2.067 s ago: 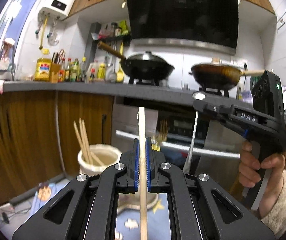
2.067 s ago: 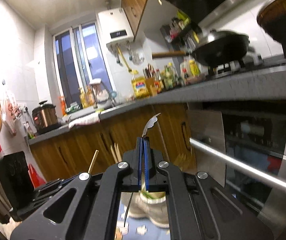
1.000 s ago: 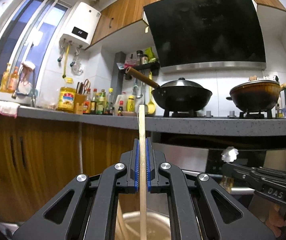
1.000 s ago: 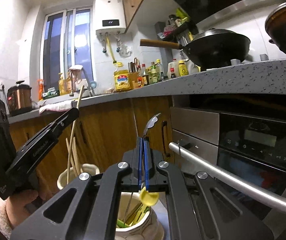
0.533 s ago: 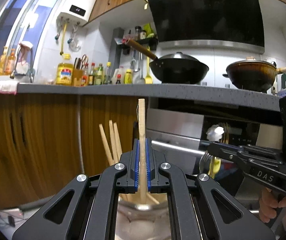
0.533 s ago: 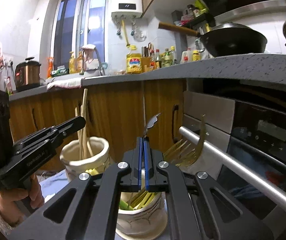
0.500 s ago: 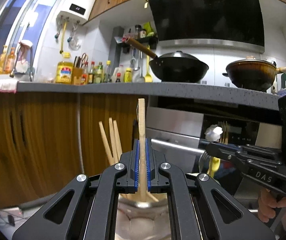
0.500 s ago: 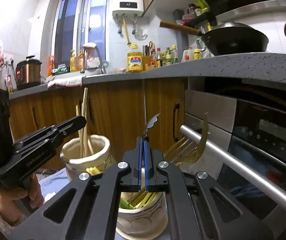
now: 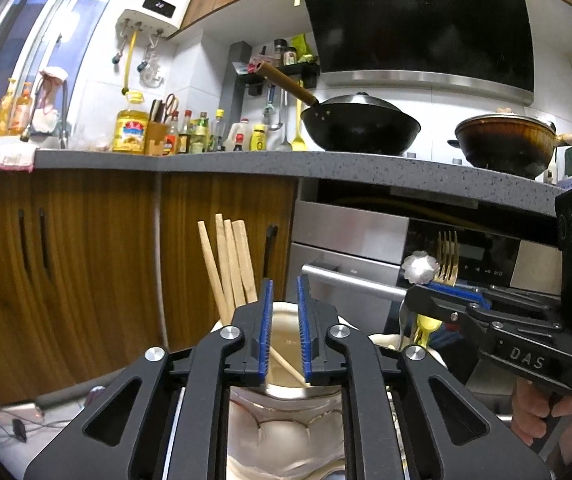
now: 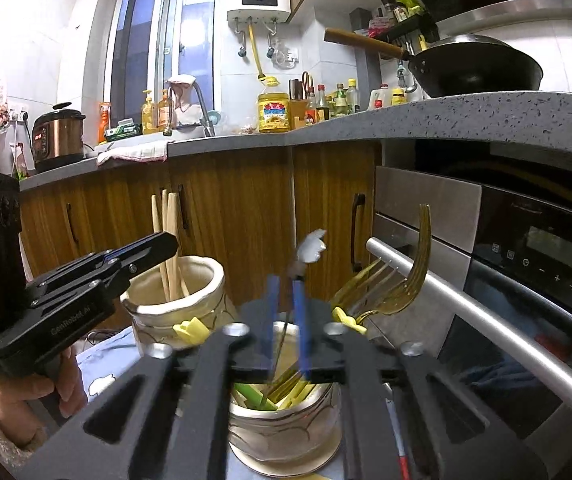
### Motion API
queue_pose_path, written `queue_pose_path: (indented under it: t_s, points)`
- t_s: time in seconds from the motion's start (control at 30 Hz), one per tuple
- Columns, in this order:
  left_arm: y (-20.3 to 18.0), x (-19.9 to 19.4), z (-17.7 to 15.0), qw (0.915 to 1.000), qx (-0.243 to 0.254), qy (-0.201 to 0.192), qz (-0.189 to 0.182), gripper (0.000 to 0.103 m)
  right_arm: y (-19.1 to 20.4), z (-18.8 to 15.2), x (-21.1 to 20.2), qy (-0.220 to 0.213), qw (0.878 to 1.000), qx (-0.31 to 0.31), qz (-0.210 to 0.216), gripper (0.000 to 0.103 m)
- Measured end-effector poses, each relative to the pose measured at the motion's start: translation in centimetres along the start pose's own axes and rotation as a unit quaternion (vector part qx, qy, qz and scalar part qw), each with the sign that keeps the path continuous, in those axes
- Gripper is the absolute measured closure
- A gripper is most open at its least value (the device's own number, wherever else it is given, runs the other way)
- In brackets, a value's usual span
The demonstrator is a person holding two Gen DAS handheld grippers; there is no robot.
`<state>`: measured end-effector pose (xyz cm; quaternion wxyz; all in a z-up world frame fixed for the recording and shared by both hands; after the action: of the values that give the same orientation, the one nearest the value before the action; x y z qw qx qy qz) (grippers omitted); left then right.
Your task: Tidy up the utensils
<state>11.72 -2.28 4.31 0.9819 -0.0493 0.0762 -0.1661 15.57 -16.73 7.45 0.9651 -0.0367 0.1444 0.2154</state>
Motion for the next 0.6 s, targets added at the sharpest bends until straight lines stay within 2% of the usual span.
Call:
queue_pose_path:
  t_s: [0.13, 0.2, 0.37, 0.6]
  points:
    - [0.0, -0.2, 0.2, 1.0000, -0.003, -0.005, -0.003, 0.068, -0.3, 0.4, -0.6, -0.016, 1.000, 0.011, 0.003, 0.065]
    - [0.0, -0.4, 0.4, 0.9999, -0.007, -0.011, -0.006, 0.064, -0.5, 0.8, -1.2, -0.028, 0.999, 0.019, 0.007, 0.057]
    - [-0.2, -1.0, 0.9, 0.9996, -0.015, -0.021, -0.013, 0.046, -1.2, 1.8, -2.8, -0.053, 0.998, 0.036, 0.003, 0.044]
    - [-0.8, -3.0, 1.2, 0.9993, -0.019, -0.029, -0.012, 0.032, -3.0, 2.0, -5.3, -0.061, 0.995, 0.081, -0.009, 0.027]
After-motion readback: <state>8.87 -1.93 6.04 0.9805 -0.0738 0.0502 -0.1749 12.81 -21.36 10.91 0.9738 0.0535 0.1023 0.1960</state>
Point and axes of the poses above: each gripper's, at about its wrist camera, not at the fingertips, and x roughly the way its jaws point, y to its left, z to its top, the point moved 3 cm from there along x, roughly the way its jaws point, and after that the axes turned 12 degrees about -z, right-handed, at the moved point
